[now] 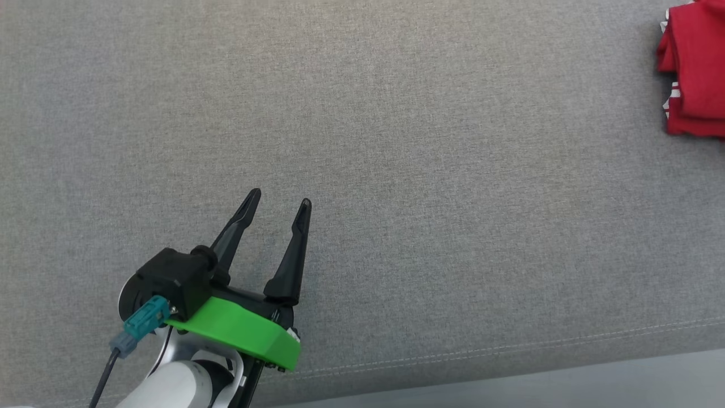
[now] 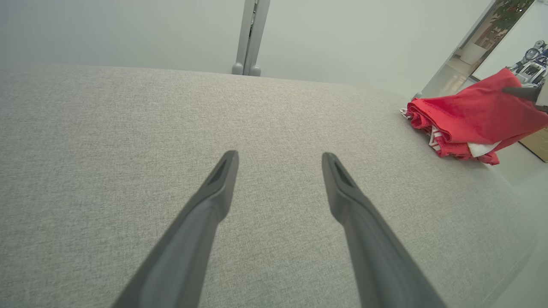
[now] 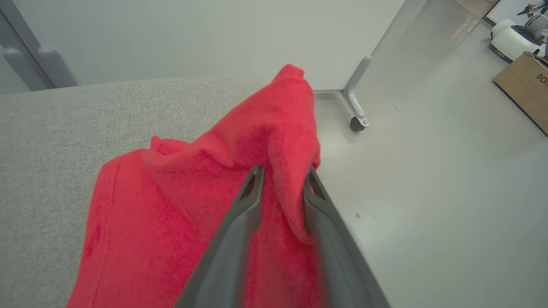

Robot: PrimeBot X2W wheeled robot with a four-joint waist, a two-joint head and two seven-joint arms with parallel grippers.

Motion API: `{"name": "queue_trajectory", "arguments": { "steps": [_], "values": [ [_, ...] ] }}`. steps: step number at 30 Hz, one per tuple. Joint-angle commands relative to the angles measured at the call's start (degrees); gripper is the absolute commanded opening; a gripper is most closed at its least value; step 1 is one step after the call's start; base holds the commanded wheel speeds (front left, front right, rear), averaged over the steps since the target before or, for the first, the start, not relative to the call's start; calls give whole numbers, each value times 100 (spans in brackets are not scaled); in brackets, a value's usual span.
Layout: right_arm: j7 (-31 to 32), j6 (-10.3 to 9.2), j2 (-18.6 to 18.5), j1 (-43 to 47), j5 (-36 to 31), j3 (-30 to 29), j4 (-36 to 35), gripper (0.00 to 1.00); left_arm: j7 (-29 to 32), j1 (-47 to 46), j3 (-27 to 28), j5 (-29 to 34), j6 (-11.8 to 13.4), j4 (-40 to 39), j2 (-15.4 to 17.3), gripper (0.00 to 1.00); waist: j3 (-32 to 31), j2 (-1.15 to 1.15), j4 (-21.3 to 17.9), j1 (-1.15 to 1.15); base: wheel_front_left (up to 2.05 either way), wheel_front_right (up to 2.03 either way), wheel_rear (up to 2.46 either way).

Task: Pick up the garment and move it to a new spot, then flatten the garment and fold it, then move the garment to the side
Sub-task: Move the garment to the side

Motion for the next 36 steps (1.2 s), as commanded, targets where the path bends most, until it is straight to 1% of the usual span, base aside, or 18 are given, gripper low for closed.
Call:
{"name": "queue_trajectory", "arguments": {
  "steps": [1,2,3,5,8,11,12,15,21,24,28,30,34,36],
  "values": [
    [-125,-3,-10,-72,-123,-21,76,50,44,-113,-3,61,29,-32,42,100,71,0,46,0,0,0,0],
    [-196,-4,-18,-86,-193,-25,138,81,71,-113,-15,75,37,-47,62,100,90,0,48,0,0,0,0],
    [-274,-4,-30,-109,-267,-46,187,100,90,-121,-26,80,41,-58,75,100,108,0,47,0,0,0,0],
    [-419,-4,-21,-135,-407,-81,263,100,133,-144,-41,84,50,-88,96,100,137,0,38,0,0,0,0],
    [-574,-4,100,-40,-519,-214,355,100,195,-152,-37,105,82,-137,148,100,146,0,0,0,0,0,0],
    [-613,-3,196,65,-577,-319,387,100,239,-151,-30,101,110,-187,179,100,132,0,-35,0,0,0,0],
    [-670,-4,173,93,-642,-342,391,100,245,-149,-27,104,120,-200,193,100,127,0,-46,0,0,0,0],
    [-947,-6,-132,68,-1040,-380,409,100,286,-155,-41,109,142,-253,211,100,128,0,-64,0,0,0,0],
    [-930,-6,-78,147,-1442,-896,413,100,329,-99,-57,106,190,-279,246,100,86,0,-121,0,0,0,0],
    [-933,-6,74,179,-1565,-1112,413,100,318,-65,-58,87,196,-270,239,100,44,0,-153,0,0,0,0],
    [-1017,-6,304,227,-1687,-1241,415,100,263,-40,-15,37,194,-235,223,100,-38,0,-197,0,0,0,0],
    [-1050,-6,375,236,-1709,-1229,415,100,239,-28,8,20,190,-219,224,100,-68,0,-209,0,0,0,0],
    [-1224,-6,699,278,-1613,-1166,308,100,67,31,143,-79,140,-106,214,100,-247,0,-261,0,0,0,0],
    [-1303,-6,863,425,-1501,-1025,167,100,-195,73,387,-240,155,-9,127,100,-423,0,-279,0,0,0,0]
  ]
}}
